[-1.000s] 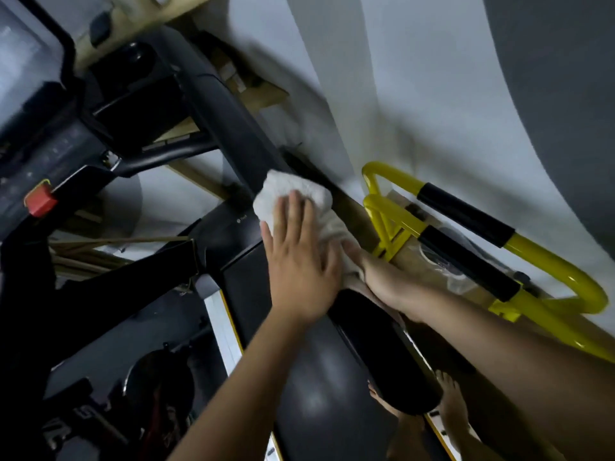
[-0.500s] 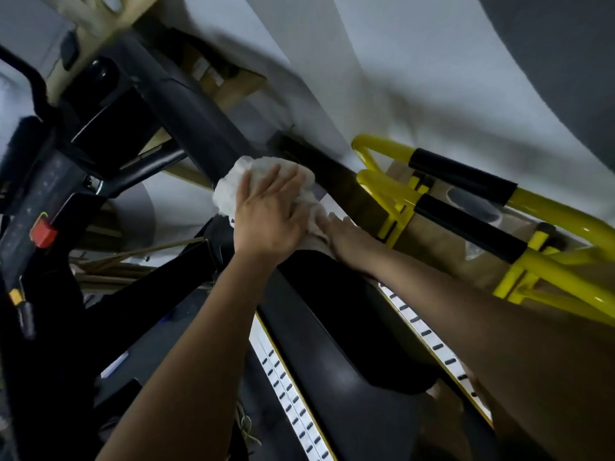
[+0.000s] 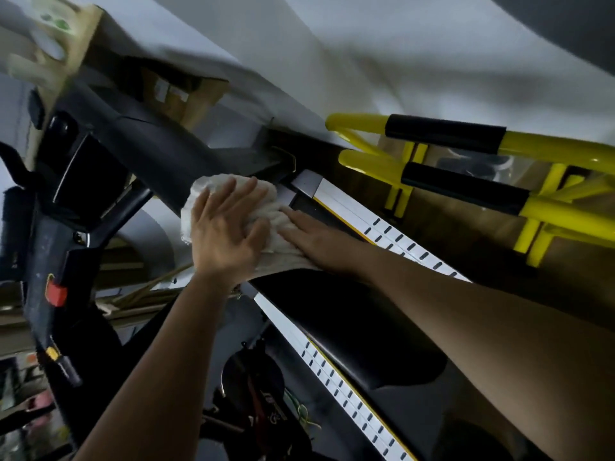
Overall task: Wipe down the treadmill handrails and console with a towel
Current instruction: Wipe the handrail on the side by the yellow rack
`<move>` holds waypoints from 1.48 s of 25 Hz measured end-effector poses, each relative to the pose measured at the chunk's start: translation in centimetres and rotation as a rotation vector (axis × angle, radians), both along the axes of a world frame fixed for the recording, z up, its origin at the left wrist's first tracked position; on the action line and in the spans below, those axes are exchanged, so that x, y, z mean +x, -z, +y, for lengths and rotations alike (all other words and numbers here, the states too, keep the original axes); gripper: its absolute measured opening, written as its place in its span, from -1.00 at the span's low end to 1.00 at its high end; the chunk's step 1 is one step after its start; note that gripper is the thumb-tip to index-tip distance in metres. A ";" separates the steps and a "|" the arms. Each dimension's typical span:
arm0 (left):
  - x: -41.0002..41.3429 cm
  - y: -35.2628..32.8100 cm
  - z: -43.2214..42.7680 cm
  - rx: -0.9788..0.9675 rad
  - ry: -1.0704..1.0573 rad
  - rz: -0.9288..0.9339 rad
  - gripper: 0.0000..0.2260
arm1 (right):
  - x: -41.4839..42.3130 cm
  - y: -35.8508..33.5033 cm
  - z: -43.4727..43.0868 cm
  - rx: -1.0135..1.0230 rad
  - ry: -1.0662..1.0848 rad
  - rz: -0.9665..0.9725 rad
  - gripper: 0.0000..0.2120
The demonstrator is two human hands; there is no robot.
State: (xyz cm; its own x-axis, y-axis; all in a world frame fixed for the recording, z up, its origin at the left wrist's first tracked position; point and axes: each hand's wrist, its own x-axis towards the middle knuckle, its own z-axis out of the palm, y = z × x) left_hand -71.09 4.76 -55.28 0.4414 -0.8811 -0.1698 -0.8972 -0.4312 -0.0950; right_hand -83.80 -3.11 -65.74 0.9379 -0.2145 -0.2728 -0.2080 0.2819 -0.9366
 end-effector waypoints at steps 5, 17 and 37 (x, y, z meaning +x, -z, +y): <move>-4.2 0.7 2.5 -0.162 0.009 0.066 -0.51 | -6.1 -3.2 4.5 -0.364 -0.030 0.215 -0.32; -2.1 0.1 -0.7 0.012 -0.071 0.002 -0.55 | -4.1 1.1 0.4 0.116 -0.112 0.061 -0.53; -15.3 1.9 5.1 -0.073 0.128 0.051 -0.54 | -14.6 0.8 4.0 0.359 0.066 0.109 -0.72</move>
State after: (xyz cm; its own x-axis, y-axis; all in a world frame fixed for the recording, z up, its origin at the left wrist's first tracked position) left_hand -86.34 9.90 -57.13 0.3172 -0.9404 -0.1222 -0.9482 -0.3171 -0.0207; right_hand -98.42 0.92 -66.58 0.8864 -0.1464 -0.4391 -0.2713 0.6043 -0.7491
